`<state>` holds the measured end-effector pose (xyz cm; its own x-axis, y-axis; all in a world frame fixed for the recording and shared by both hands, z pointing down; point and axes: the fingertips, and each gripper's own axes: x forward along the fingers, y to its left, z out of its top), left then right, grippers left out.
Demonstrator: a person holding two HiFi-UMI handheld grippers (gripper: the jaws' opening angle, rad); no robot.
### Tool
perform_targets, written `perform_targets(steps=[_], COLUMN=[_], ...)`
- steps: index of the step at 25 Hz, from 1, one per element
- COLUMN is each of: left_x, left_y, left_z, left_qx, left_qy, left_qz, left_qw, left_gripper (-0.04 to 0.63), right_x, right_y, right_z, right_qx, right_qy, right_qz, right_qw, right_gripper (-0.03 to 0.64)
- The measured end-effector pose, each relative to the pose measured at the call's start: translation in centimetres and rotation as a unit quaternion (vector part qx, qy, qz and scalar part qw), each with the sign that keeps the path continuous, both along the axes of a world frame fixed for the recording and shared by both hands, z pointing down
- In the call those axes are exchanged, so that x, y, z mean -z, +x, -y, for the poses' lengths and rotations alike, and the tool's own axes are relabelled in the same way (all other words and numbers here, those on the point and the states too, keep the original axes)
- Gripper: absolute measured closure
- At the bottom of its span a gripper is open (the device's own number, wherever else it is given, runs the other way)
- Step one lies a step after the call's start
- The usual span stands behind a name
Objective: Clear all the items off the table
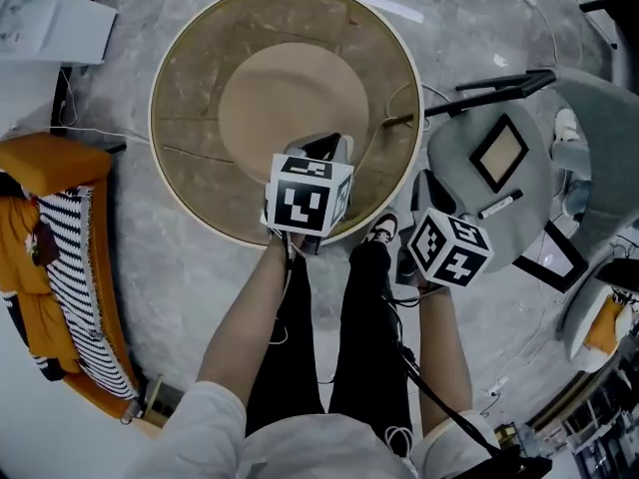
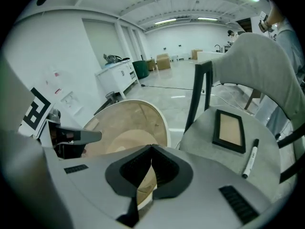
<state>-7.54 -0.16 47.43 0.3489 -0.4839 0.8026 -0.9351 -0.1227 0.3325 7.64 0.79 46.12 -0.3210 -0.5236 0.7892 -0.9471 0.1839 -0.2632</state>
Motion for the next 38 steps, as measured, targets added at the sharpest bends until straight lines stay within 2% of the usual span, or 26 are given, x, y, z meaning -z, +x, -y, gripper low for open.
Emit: perform_targets(steps=[5,9,14,26,29,33,38], left_x=[-0.8,-2.1,-4.0,-5.4,-5.8,-6.3,-7.0], left_y=[-2.9,-3.8,-4.0,-2.7,-2.0,-1.1,0.1], left_z=[-1.1,-2.6,-4.2,-6.9,-7.4,-8.0,-8.3], left_qx=[0.024,0.029,0.021,0.01,-0.005,-0.046,-0.1], left_qy=[0.001,-0.014,-0.029,-0.074,-0.075,-0.073,-0.075], left_qz=[-0.002,0.0,0.002,0.018,0.022,0.05,0.074], left_qw=[0.9997,0.9995,0.9993,0.997,0.9969,0.995,0.9894], left_gripper=[0.588,0.588,0.588,0.581,0.547,0.481,0.363], right_x=[-0.6,-2.0,-3.8,-4.3,-4.4,-4.7,-5.0], right_y=[-3.2,-4.3,-4.8,-5.0,-4.6,-3.8,-3.2], right_z=[0.2,-0.9,-2.1,-2.6,-2.7,-3.0,-3.5], right_qx=[0.022,0.031,0.025,0.021,0.019,0.015,0.013], right_qy=[-0.001,-0.015,-0.033,-0.04,-0.04,-0.042,-0.048], right_qz=[-0.001,-0.004,-0.003,0.002,0.004,0.002,0.002], right_qw=[1.0,0.999,0.999,0.999,0.999,0.999,0.999], right_gripper=[0.594,0.594,0.594,0.594,0.594,0.594,0.594])
